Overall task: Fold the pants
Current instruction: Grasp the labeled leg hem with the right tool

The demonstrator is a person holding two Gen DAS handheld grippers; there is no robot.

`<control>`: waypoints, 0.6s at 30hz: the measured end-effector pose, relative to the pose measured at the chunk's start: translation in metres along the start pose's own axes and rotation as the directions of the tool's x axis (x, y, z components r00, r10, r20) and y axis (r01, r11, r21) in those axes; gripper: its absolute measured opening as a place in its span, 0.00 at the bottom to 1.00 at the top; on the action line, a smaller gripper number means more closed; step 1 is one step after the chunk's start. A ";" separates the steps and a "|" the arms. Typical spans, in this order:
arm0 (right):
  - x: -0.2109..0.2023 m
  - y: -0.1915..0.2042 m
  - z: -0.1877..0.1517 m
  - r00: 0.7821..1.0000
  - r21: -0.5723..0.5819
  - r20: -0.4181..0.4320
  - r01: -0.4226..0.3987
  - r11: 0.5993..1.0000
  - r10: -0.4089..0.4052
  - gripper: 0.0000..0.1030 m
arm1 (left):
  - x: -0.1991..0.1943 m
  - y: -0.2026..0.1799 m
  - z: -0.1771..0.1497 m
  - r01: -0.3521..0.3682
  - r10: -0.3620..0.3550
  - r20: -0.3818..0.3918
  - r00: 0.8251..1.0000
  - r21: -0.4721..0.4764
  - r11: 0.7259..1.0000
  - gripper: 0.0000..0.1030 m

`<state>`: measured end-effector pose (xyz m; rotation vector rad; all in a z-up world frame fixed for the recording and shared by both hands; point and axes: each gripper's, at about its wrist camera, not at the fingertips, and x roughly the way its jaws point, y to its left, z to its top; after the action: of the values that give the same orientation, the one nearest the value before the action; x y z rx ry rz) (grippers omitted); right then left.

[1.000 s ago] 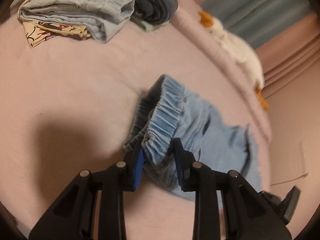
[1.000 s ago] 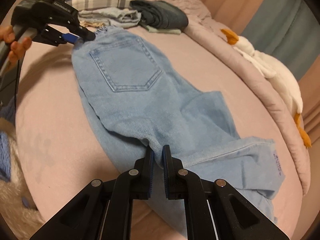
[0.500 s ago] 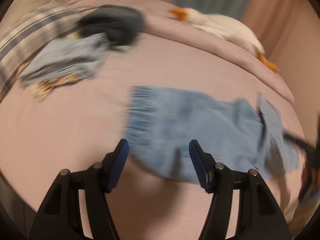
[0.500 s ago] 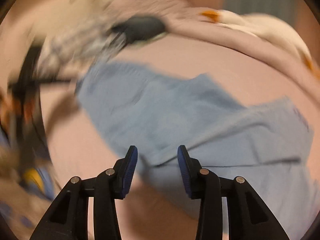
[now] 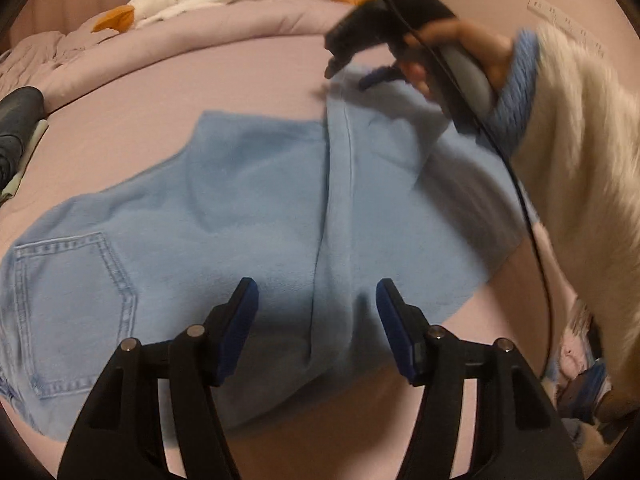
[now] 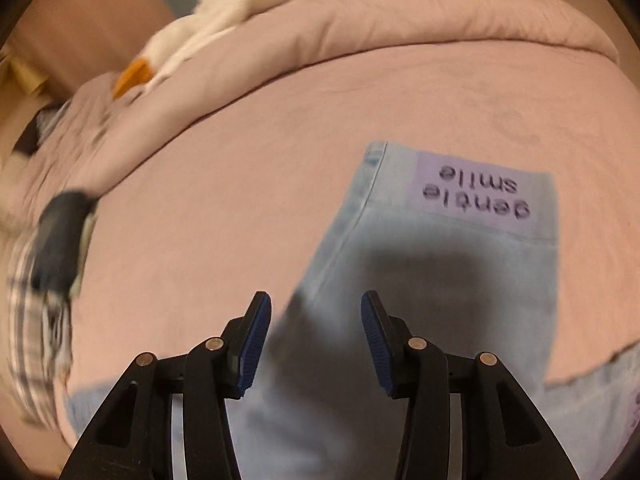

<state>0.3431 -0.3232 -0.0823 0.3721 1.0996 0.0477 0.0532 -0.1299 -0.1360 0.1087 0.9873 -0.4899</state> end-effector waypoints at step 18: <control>-0.106 -0.039 -0.043 0.968 0.043 0.237 -0.096 0.994 0.083 0.04 | -0.001 -0.004 -0.005 0.018 -0.019 0.006 1.000 0.059 0.998 0.12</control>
<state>0.2507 -0.3713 -0.0201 0.4638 0.8510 0.0524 0.0476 -0.1318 -0.1374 0.1510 0.9686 -0.5362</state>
